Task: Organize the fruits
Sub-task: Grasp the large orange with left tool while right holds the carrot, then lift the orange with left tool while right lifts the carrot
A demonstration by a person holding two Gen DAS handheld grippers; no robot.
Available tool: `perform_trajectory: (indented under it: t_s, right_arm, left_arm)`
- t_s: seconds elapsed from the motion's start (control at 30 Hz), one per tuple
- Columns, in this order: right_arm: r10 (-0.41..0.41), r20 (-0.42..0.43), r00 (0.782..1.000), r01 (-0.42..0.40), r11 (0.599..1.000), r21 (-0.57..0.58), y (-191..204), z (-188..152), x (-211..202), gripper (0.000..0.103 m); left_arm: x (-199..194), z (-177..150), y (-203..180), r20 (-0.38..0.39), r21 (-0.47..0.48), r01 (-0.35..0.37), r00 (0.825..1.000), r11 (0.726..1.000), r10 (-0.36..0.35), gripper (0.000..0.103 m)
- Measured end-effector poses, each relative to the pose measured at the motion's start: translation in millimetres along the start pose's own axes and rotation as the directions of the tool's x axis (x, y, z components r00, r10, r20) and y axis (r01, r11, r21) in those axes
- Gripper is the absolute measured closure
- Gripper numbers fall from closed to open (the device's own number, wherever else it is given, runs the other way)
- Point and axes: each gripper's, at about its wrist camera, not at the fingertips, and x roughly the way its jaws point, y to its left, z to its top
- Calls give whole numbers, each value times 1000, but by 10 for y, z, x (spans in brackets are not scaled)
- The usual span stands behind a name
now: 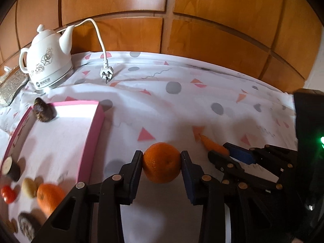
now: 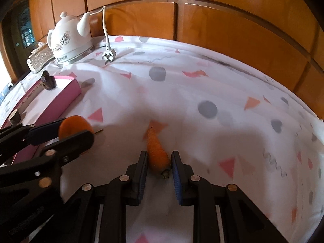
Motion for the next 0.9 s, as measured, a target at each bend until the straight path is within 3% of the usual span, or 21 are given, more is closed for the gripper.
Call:
perform_trajectory:
  t_s: [0.2, 0.43, 0.9]
  right_arm:
    - [8, -17, 1000, -6, 996, 87, -21, -264, -251, 80]
    - [2, -16, 1000, 1, 982, 189, -37, -660, -486, 80]
    - [-18, 93, 996, -6, 966, 259, -62, -842, -539, 79]
  left_arm:
    - [-296, -329, -64, 8, 34, 34, 999, 999, -34, 65]
    - [-348, -598, -130, 14, 76, 46, 999, 996, -48, 65]
    - [-176, -650, -150, 17, 79, 54, 998, 995, -56, 64]
